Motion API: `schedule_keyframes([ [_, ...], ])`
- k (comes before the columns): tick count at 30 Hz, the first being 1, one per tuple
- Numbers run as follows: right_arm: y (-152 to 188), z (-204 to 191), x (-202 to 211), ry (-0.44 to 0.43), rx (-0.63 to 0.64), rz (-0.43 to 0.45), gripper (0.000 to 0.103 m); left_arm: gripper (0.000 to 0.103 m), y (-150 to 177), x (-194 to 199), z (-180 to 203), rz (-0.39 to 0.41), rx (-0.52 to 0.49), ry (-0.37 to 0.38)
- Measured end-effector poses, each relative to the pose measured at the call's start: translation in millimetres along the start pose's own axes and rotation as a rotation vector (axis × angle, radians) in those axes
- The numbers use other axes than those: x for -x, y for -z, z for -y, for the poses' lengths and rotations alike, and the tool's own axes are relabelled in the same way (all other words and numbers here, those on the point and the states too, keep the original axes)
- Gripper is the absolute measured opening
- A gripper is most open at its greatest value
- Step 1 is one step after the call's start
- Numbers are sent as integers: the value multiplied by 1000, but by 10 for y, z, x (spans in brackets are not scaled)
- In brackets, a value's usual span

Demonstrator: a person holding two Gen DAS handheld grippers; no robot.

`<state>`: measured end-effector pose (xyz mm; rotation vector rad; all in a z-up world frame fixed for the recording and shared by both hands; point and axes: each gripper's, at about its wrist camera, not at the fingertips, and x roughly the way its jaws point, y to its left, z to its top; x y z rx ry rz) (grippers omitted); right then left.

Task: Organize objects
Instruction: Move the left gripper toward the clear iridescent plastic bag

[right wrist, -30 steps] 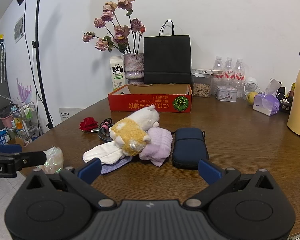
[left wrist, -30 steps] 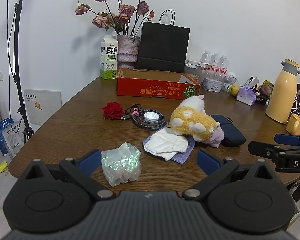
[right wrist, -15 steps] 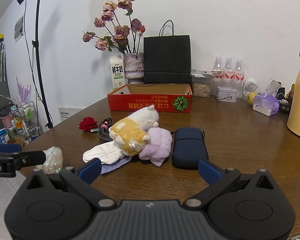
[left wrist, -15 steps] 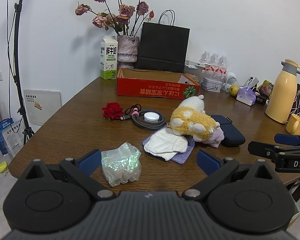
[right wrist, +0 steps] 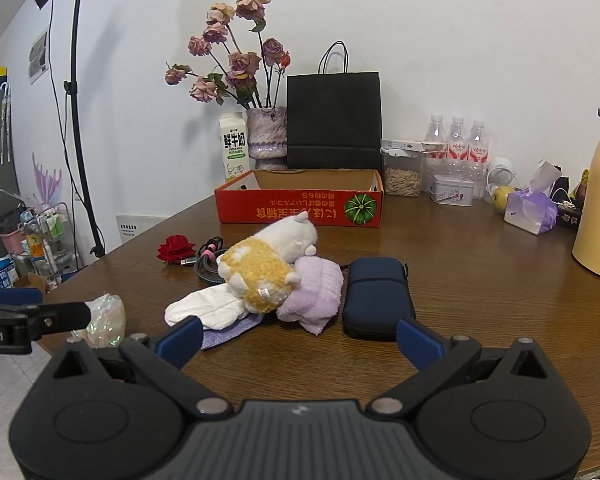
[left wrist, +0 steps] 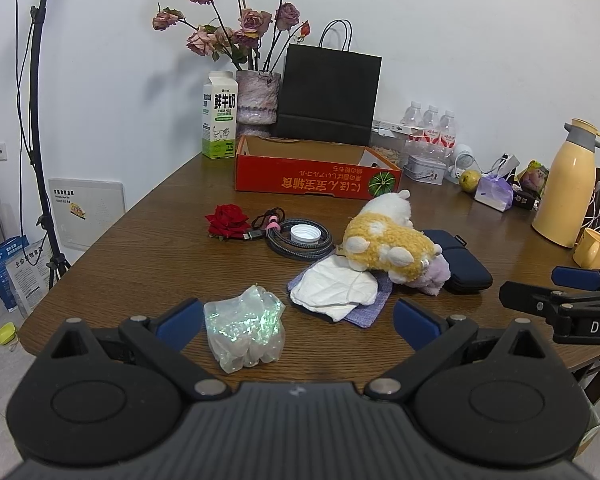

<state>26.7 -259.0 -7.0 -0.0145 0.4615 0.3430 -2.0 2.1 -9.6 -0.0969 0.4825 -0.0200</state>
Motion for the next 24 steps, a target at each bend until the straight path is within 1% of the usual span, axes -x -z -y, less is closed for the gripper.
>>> schedule_keyframes([
  [13, -8, 17, 18, 2, 0, -1, 103, 103, 15, -1, -74, -8, 12, -6],
  [24, 8, 28, -47, 20, 4, -9, 103, 103, 23, -130, -115, -47, 38, -49],
])
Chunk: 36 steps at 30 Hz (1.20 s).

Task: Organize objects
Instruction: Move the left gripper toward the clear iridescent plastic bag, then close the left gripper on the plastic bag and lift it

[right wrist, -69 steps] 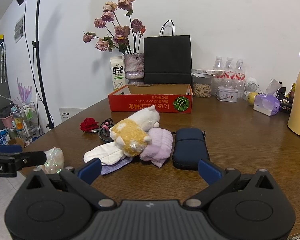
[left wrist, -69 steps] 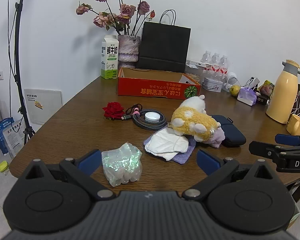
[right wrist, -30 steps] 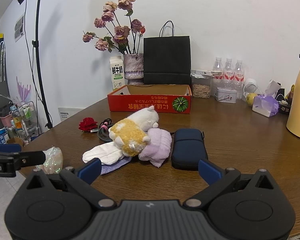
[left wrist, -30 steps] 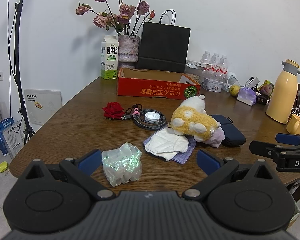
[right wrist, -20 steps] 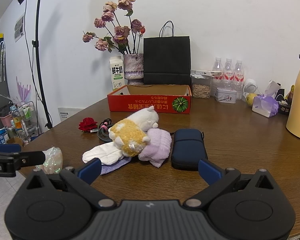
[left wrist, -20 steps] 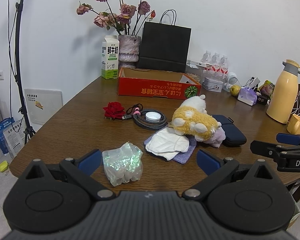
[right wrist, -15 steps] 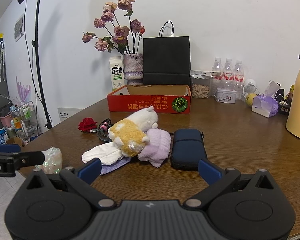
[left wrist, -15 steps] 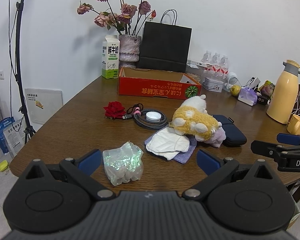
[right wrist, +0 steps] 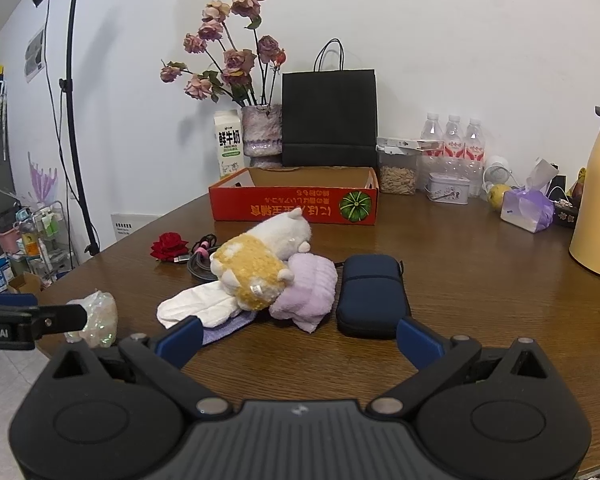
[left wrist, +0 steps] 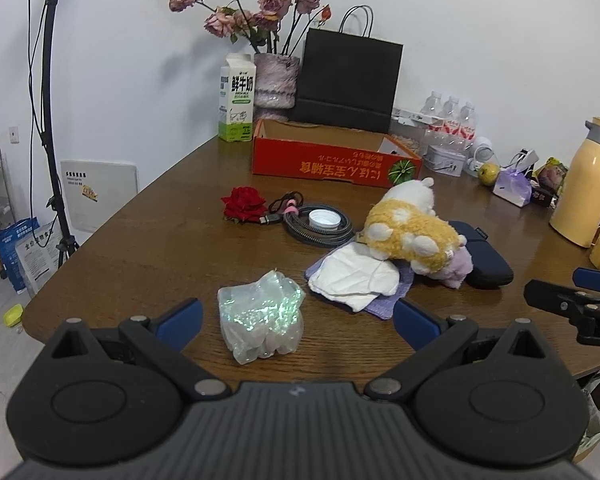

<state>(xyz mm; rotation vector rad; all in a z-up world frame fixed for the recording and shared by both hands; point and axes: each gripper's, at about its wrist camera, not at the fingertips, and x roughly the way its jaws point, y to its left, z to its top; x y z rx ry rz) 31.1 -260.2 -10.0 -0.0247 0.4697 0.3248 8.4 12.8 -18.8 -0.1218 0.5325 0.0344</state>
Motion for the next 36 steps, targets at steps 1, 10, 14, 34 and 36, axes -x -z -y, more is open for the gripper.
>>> schedule_keyframes([
  [1, 4, 1, -13, 2, 0, -2, 103, 103, 3, -20, -1, -5, 2, -4],
  [10, 54, 50, -160, 14, -1, -21, 103, 103, 21, -266, -22, -52, 22, -37],
  [14, 82, 89, -260, 21, -4, -35, 103, 103, 27, -393, -31, -67, 35, -50],
  [34, 66, 354, -684, 67, -13, -68, 103, 77, -17, -925, -120, -119, 48, -66],
  [36, 58, 381, -711, 74, -12, -71, 103, 59, -18, -935, -107, -102, 32, -75],
])
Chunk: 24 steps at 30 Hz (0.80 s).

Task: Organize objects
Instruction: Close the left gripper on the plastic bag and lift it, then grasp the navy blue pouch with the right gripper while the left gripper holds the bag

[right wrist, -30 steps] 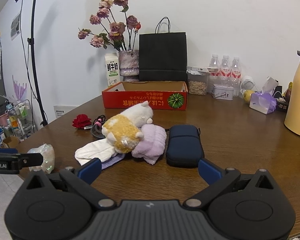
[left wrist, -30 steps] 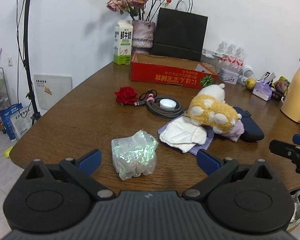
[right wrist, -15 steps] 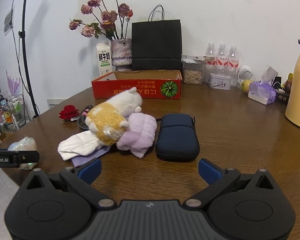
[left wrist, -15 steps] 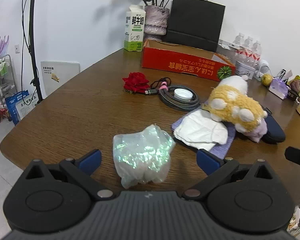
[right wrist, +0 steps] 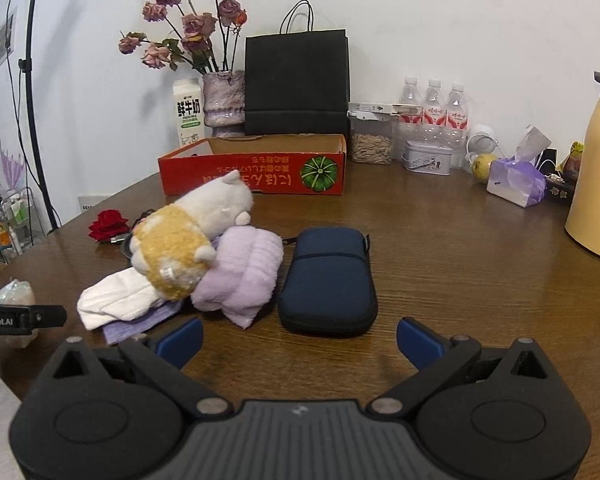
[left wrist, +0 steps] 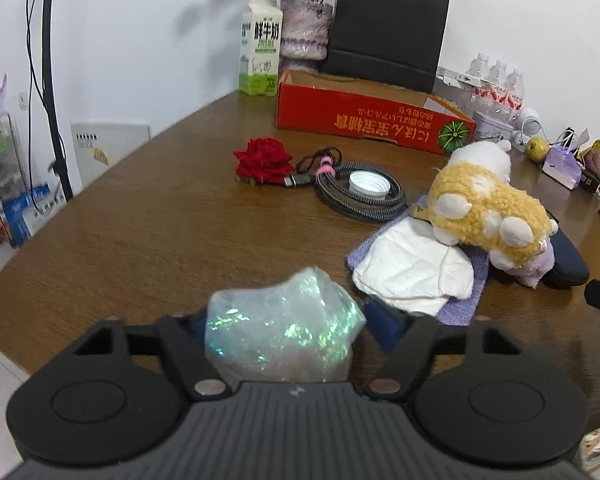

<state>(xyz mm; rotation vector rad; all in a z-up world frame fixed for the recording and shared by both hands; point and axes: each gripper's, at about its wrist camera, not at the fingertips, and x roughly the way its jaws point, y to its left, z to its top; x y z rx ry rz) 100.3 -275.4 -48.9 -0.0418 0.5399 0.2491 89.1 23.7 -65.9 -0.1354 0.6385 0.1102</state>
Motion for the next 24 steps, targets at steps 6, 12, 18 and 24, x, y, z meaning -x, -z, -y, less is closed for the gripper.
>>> schedule_keyframes([
  [6, -34, 75, -72, 20, -2, -4, 103, 42, -34, -50, -2, 15, -11, 38],
  [12, -44, 141, -123, 33, -5, -8, 103, 41, -75, -32, 21, 53, -29, 42],
  [18, -69, 226, -163, 54, -14, -5, 103, 41, -135, 14, 13, 85, -32, 47],
  [24, -125, 306, -199, 62, -39, 6, 103, 41, -164, 61, 12, 103, -25, 52],
])
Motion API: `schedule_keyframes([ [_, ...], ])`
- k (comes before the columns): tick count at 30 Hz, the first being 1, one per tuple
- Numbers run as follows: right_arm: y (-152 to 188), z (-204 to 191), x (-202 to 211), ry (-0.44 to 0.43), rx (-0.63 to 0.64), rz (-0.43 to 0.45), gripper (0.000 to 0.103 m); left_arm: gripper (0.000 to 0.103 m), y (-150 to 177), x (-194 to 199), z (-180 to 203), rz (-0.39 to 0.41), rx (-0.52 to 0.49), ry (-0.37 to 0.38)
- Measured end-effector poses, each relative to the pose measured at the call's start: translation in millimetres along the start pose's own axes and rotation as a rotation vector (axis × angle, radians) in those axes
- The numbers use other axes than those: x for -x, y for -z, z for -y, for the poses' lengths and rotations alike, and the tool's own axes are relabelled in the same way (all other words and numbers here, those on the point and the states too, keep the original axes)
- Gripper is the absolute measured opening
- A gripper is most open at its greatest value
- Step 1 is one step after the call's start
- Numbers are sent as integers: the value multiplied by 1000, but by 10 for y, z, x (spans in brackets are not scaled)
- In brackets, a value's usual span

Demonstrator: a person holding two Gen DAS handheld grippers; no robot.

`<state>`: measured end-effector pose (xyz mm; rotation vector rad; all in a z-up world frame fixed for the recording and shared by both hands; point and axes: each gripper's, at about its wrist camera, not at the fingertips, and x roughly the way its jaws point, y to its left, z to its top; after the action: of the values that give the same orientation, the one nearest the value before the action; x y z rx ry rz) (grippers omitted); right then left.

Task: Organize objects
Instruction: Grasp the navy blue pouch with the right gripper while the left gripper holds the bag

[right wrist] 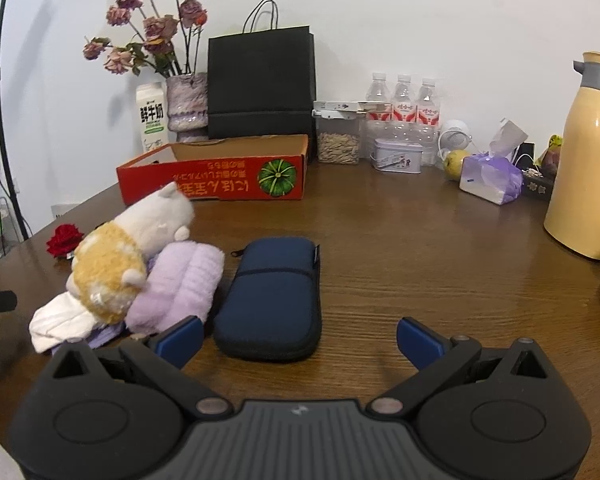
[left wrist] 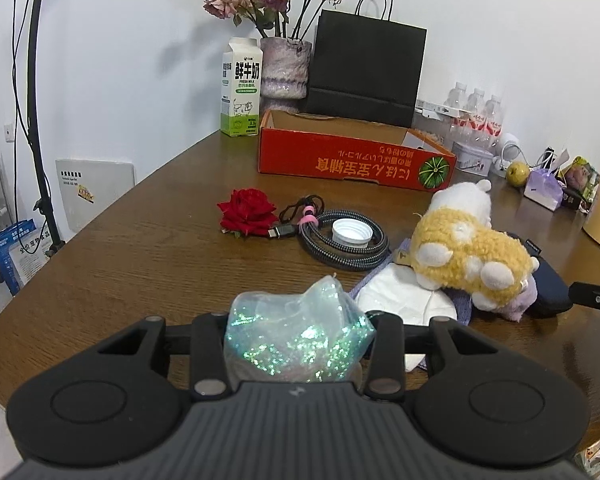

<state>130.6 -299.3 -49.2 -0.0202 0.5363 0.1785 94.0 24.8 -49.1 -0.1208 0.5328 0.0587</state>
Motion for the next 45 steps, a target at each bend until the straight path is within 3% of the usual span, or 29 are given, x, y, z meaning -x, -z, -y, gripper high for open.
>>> schedule_keyframes([
  [7, -144, 4, -168, 19, 13, 7, 103, 41, -21, 75, -11, 21, 7, 4],
  [13, -243, -39, -465, 11, 22, -49, 99, 42, -36, 129, -30, 30, 12, 0],
  [28, -284, -104, -998, -21, 17, -168, 99, 42, -28, 168, -47, 41, 9, 12],
  [36, -274, -133, -1040, -10, 30, -148, 98, 42, -14, 176, -20, 33, 11, 12],
  [40, -279, -158, -992, -35, 51, -123, 75, 42, -10, 225, -13, 40, 9, 15],
  [45, -288, -119, -958, -47, 25, -103, 68, 42, -19, 284, -30, 51, 10, 10],
])
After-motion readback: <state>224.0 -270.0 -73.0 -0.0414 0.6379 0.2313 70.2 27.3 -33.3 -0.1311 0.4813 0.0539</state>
